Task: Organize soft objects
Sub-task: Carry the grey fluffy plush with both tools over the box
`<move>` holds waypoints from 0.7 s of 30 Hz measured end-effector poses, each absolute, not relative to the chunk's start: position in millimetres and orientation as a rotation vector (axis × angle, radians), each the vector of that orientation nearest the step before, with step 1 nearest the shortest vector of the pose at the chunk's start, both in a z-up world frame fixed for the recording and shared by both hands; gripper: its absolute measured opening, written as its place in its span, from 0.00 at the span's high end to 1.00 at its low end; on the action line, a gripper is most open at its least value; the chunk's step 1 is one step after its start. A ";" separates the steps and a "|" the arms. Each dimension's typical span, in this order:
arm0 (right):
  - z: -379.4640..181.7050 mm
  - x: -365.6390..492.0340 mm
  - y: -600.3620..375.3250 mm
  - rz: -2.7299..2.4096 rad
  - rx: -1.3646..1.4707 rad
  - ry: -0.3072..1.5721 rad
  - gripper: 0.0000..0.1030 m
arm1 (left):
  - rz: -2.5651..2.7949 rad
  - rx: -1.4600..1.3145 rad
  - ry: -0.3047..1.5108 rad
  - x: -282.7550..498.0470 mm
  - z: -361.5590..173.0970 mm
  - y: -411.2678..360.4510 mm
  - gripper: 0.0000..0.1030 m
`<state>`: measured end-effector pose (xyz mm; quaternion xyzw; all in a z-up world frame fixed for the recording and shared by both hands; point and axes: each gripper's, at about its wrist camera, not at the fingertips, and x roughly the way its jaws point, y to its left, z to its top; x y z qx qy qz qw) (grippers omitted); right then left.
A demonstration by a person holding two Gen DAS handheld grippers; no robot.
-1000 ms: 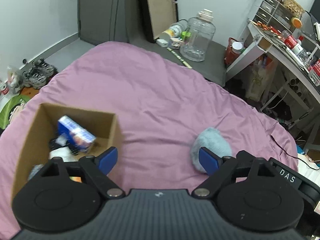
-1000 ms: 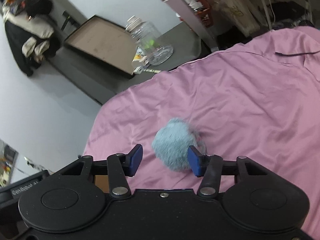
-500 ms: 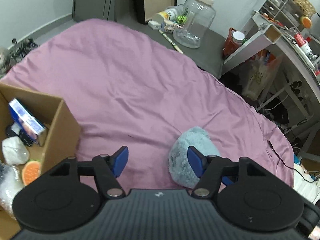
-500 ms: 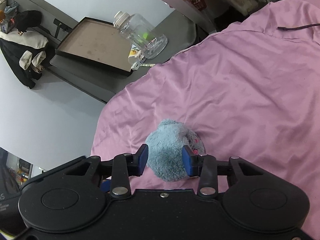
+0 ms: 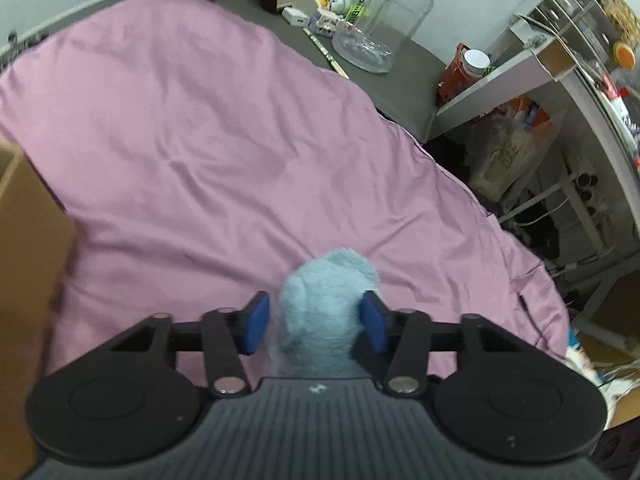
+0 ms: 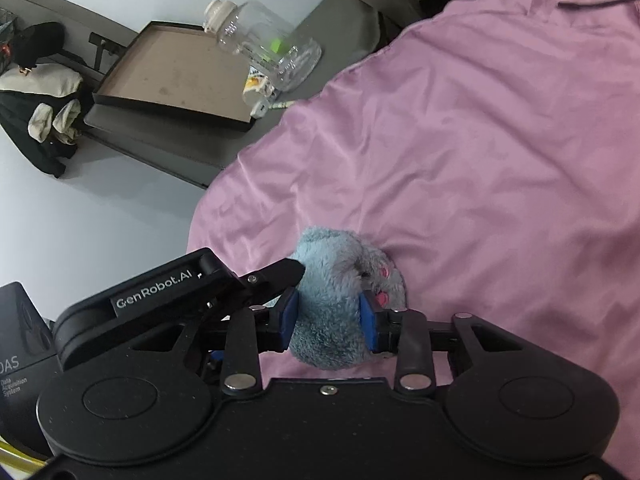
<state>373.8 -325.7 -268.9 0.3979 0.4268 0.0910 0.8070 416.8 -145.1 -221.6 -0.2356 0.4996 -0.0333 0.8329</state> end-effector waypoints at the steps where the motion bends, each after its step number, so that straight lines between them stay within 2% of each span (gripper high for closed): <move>1: -270.1 373.5 -326.3 0.200 0.860 0.915 0.71 | -0.077 -0.522 1.054 415.9 -221.8 -145.1 0.66; 9: -261.9 363.3 -324.0 0.202 0.839 0.890 0.75 | -0.108 -0.516 1.032 406.2 -213.2 -143.1 0.73; 21: -239.6 327.9 -318.3 0.181 0.821 0.865 0.76 | -0.172 -0.519 1.011 369.5 -194.4 -134.1 0.75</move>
